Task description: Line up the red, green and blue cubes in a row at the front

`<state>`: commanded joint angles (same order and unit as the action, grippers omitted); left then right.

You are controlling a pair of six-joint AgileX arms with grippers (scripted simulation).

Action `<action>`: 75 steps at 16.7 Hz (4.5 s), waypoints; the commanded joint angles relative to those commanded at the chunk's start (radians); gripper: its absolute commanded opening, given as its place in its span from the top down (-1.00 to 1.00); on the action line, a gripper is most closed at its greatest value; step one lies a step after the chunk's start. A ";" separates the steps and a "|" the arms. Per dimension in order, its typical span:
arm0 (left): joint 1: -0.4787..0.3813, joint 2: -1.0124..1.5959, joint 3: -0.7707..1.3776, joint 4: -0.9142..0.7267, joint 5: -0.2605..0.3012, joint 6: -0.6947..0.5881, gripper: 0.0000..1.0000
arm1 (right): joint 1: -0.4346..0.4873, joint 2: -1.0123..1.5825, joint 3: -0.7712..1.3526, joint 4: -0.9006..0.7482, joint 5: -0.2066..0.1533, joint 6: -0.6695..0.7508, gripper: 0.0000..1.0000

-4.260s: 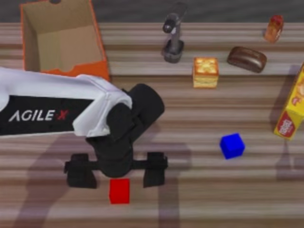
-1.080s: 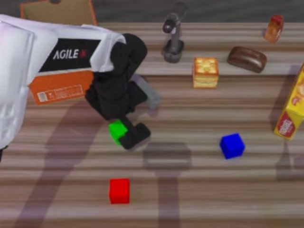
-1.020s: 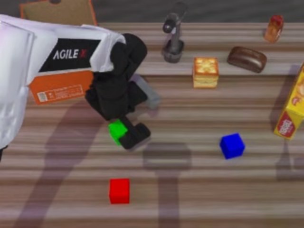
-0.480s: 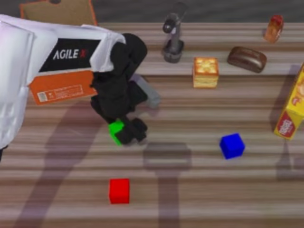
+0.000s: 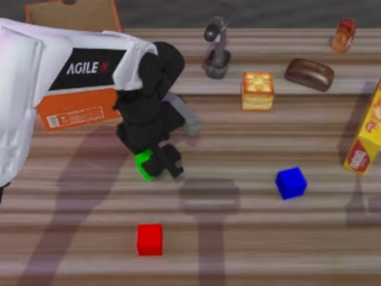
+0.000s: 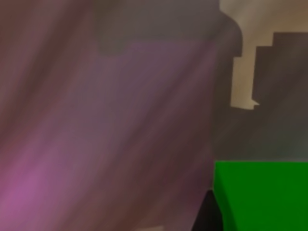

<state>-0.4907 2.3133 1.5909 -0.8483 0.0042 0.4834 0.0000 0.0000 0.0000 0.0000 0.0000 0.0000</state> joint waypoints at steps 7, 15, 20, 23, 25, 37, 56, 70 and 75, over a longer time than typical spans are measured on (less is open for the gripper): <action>-0.005 -0.065 0.065 -0.094 0.014 0.000 1.00 | 0.000 0.000 0.000 0.000 0.000 0.000 -1.00; 0.016 -0.127 0.154 -0.250 0.015 -0.011 1.00 | 0.000 0.000 0.000 0.000 0.000 0.000 -1.00; -0.062 -0.162 0.113 -0.240 0.013 0.028 1.00 | 0.000 0.000 0.000 0.000 0.000 0.000 -1.00; -0.200 -0.226 0.038 -0.232 0.013 0.085 1.00 | 0.000 0.000 0.000 0.000 0.000 0.000 -1.00; -0.298 -0.271 -0.017 -0.227 0.013 0.123 1.00 | 0.000 0.000 0.000 0.000 0.000 0.000 -1.00; -0.424 -0.312 -0.132 -0.143 0.011 0.183 1.00 | 0.000 0.000 0.000 0.000 0.000 0.000 -1.00; -0.419 -0.242 -0.241 0.033 0.013 0.179 -0.51 | 0.000 0.000 0.000 0.000 0.000 0.000 -1.00; -0.421 -0.249 -0.227 0.015 0.013 0.183 -1.00 | 0.000 0.000 0.000 0.000 0.000 0.000 -1.00; -0.407 -0.314 -0.129 -0.160 0.013 0.183 -1.00 | 0.000 0.000 0.000 0.000 0.000 0.000 -1.00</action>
<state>-0.8979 1.9990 1.4617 -1.0082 0.0168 0.6662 0.0000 0.0000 0.0000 0.0000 0.0000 0.0000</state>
